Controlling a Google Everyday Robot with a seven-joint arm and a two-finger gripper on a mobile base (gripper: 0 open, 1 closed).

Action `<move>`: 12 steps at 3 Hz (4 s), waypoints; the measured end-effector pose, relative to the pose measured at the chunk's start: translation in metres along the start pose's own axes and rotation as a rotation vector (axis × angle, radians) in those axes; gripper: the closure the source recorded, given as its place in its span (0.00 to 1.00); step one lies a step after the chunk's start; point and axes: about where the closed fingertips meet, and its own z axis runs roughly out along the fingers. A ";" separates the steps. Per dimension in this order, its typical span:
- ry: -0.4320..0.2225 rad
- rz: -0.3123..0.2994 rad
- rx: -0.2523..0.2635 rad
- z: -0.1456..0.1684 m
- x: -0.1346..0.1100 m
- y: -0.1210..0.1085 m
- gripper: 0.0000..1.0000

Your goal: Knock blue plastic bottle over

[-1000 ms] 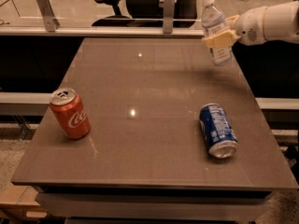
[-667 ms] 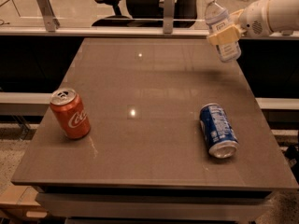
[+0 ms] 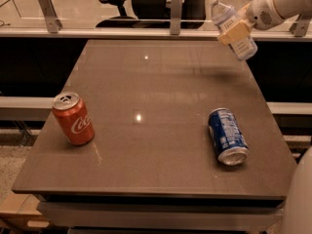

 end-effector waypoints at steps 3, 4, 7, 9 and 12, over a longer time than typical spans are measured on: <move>0.200 -0.080 -0.149 0.057 0.005 0.028 1.00; 0.261 -0.070 -0.186 0.072 0.020 0.036 1.00; 0.505 -0.123 -0.178 0.087 0.048 0.042 1.00; 0.642 -0.181 -0.166 0.094 0.057 0.045 1.00; 0.719 -0.241 -0.160 0.104 0.061 0.045 0.35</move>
Offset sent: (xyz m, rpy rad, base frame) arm 0.0114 0.0388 -0.0260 -0.1617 0.1408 0.1194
